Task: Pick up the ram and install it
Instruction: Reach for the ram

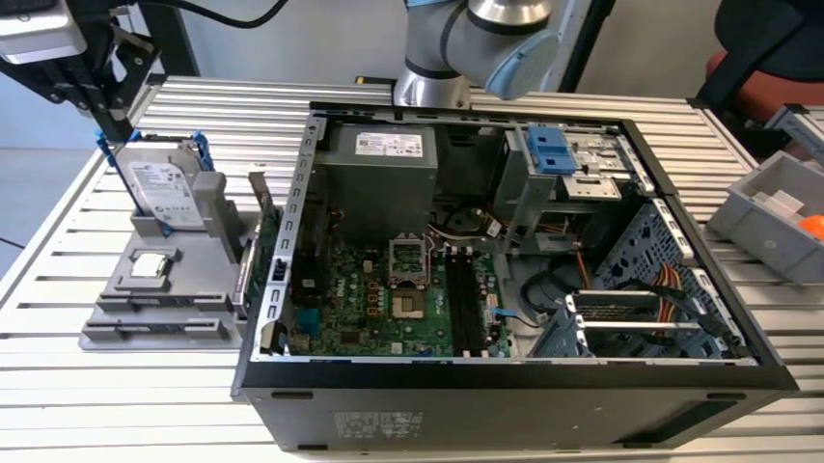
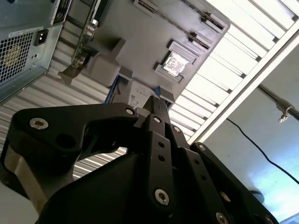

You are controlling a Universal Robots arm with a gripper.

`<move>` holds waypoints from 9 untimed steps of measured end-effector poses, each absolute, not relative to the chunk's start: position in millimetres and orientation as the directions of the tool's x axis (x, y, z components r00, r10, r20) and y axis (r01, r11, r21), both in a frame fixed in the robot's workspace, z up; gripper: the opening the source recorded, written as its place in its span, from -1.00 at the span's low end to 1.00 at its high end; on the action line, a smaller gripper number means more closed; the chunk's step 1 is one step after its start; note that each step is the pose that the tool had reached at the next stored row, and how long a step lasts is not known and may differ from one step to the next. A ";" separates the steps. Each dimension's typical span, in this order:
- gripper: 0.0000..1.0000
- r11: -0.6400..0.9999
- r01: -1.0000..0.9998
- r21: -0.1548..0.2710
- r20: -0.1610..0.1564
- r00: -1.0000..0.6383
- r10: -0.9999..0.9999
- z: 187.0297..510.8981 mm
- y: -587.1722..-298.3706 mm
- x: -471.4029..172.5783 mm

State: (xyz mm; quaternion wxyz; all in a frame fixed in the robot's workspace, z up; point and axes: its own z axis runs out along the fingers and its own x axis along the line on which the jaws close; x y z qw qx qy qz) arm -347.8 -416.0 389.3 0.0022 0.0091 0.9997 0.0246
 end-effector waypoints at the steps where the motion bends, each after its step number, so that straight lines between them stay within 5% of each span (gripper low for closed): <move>1: -1.00 0.999 0.018 0.049 -0.004 -1.000 0.018 389.2 -417.1 -347.8; 9: -1.00 0.999 0.018 0.049 -0.003 -1.000 0.018 388.6 -425.4 -347.8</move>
